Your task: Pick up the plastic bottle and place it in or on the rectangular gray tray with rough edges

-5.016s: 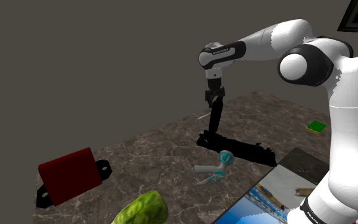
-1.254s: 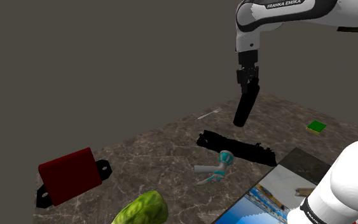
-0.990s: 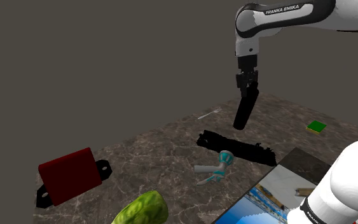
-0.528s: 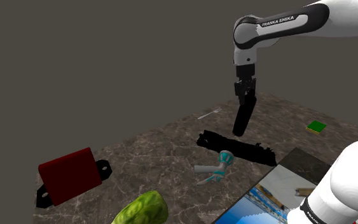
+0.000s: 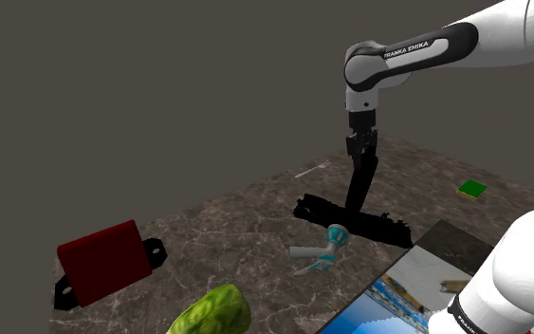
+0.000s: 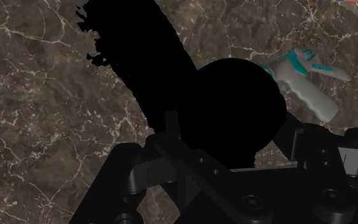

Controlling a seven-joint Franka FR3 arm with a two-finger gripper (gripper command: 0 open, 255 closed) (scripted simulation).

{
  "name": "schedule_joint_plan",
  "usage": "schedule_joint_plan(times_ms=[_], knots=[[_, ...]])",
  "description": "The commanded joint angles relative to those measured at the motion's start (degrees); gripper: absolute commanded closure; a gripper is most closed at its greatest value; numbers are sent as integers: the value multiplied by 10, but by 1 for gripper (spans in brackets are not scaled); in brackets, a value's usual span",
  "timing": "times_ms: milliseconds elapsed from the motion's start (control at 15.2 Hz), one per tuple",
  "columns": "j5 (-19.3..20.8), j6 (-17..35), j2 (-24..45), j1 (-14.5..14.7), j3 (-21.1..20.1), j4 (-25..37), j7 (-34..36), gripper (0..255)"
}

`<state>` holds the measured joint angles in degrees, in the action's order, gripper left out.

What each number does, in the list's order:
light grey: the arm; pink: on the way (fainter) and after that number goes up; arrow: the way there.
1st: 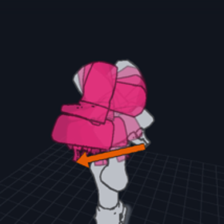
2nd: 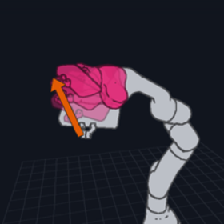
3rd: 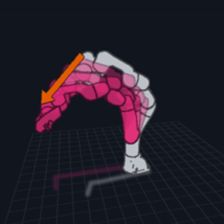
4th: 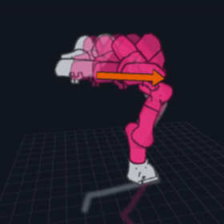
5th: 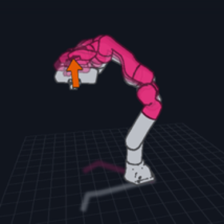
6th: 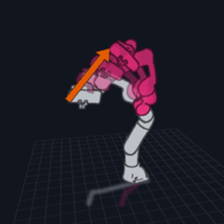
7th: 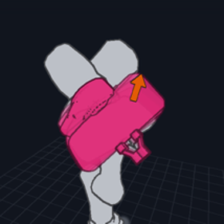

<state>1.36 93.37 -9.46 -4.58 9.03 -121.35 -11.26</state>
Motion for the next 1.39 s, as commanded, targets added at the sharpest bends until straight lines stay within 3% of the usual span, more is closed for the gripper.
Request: schedule_joint_plan(times_ms=[0,198,660,726,1056,1320], knots=[[0,16,3,-1,1,-12,-1,255],[0,42,11,-1,2,-32,-2,255],[0,42,11,-1,2,-32,-2,255],[0,42,11,-1,2,-32,-2,0],[0,42,11,-1,2,-32,-2,0],[-3,-29,23,0,1,52,-4,0]])
